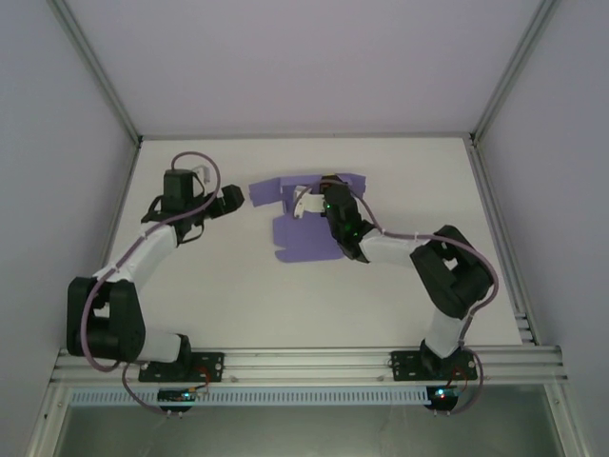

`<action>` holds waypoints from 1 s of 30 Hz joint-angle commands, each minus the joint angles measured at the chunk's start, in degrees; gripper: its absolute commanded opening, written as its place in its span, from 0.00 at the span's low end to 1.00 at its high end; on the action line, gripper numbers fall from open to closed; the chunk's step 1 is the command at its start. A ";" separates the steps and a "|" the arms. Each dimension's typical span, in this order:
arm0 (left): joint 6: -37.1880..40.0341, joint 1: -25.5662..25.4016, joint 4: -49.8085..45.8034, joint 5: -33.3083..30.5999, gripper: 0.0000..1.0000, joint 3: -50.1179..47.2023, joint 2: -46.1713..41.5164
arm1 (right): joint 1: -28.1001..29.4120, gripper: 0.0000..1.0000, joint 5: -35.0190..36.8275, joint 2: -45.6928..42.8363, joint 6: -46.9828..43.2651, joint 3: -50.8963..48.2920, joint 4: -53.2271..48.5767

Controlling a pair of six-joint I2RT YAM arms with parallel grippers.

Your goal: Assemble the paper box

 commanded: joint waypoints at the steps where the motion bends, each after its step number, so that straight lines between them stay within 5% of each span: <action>1: -1.08 0.90 -1.98 -0.68 1.00 2.30 3.26 | 1.08 0.00 2.47 2.20 -2.07 -1.81 7.08; 9: 0.93 0.92 -0.64 -0.48 1.00 7.47 12.42 | 1.82 0.00 3.62 5.86 -2.04 -4.89 12.98; 17: 3.69 0.52 1.44 7.08 0.99 11.37 19.63 | 2.31 0.00 5.17 7.98 -2.44 -7.11 17.50; 24: 8.07 -2.34 4.77 15.92 0.76 9.30 21.16 | 2.39 0.00 5.39 6.55 1.14 -6.30 13.21; 30: 10.35 -7.70 10.93 17.52 0.63 3.48 19.07 | 2.73 0.00 5.71 5.95 2.20 -6.14 10.64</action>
